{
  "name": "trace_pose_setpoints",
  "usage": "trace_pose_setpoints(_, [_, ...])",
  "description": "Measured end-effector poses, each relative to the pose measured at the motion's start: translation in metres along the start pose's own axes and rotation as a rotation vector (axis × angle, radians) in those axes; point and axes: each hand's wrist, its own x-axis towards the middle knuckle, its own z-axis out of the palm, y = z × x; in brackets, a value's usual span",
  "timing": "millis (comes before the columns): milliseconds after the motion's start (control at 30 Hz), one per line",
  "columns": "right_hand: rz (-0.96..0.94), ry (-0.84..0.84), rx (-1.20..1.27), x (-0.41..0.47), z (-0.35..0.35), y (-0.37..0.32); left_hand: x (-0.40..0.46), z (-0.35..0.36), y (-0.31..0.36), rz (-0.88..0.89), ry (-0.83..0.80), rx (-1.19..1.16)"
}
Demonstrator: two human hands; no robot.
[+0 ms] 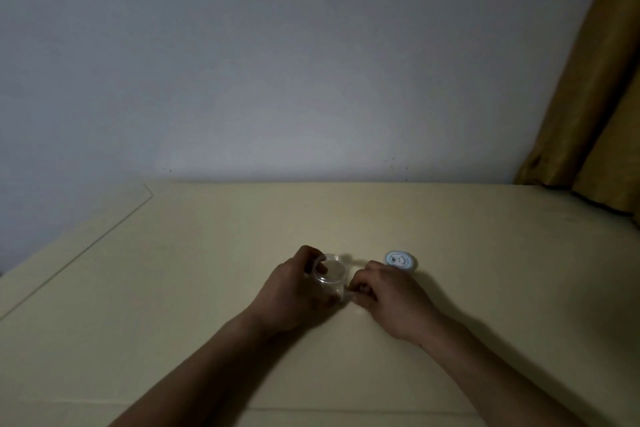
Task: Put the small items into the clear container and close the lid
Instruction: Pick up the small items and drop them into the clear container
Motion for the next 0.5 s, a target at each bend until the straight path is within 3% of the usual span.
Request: trace_pose_setpoints(500, [0.018, 0.011, 0.035, 0.0007, -0.0014, 0.0050, -0.0007, -0.0013, 0.0020, -0.008, -0.004, 0.003])
